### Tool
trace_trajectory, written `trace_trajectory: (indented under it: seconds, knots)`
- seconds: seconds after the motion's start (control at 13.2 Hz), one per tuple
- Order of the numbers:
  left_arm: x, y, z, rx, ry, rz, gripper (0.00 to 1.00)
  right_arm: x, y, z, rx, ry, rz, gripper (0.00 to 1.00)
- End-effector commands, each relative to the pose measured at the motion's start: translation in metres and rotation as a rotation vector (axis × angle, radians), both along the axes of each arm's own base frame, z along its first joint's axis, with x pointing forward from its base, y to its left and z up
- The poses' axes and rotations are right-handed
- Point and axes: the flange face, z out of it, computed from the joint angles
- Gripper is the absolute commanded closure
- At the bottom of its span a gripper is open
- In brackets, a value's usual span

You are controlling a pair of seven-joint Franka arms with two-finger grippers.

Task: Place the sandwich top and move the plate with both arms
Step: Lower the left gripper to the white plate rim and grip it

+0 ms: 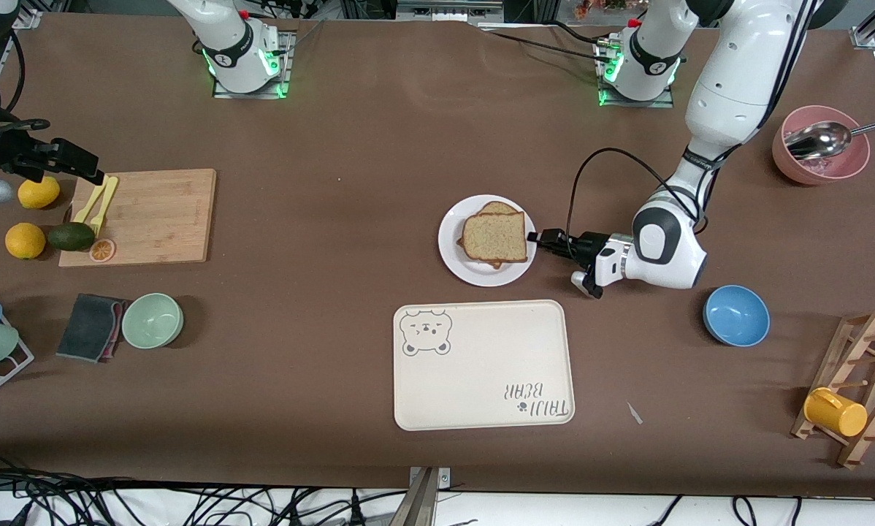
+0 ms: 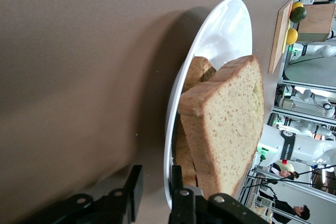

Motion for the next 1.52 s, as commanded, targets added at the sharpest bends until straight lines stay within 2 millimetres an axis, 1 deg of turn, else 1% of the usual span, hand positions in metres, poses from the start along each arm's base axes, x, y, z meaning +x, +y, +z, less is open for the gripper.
trace_trajectory:
  seconds: [0.0, 0.15, 0.3, 0.38, 0.68, 0.91, 0.99, 1.14, 1.21, 1.44]
  knots:
    - [-0.002, -0.002, -0.001, -0.023, -0.024, 0.025, 0.74, 0.003, 0.001, 0.005, 0.012, -0.007, 0.018, 0.0]
    - [-0.001, -0.003, 0.0, -0.029, -0.023, 0.028, 0.8, 0.004, 0.003, 0.004, 0.011, -0.004, 0.021, 0.0]
    - [-0.001, -0.003, 0.001, -0.031, -0.024, 0.029, 0.95, 0.005, 0.005, 0.003, 0.015, -0.007, 0.022, 0.0]
    - [-0.001, -0.004, 0.001, -0.032, -0.025, 0.027, 1.0, 0.006, 0.003, 0.002, 0.018, -0.009, 0.018, 0.0]
    - [0.0, -0.004, 0.003, -0.037, -0.024, 0.025, 1.0, 0.006, 0.006, 0.003, 0.01, -0.007, 0.027, 0.0]
    - [0.005, -0.002, 0.011, -0.051, -0.012, 0.033, 1.0, 0.004, 0.006, 0.004, 0.014, -0.006, 0.027, 0.0]
    - [0.005, -0.001, 0.013, -0.062, -0.002, 0.034, 1.0, 0.004, 0.007, 0.001, 0.017, 0.002, 0.026, 0.0]
    - [0.008, 0.004, 0.019, -0.082, 0.023, 0.042, 1.0, 0.003, 0.019, 0.002, 0.009, 0.007, 0.035, 0.0]
    - [0.013, 0.005, 0.024, -0.092, 0.022, 0.044, 1.0, 0.004, 0.019, 0.002, 0.009, 0.007, 0.036, 0.0]
    - [0.016, 0.002, 0.032, -0.11, 0.038, 0.073, 1.0, 0.005, 0.017, 0.004, -0.004, -0.008, 0.035, 0.0]
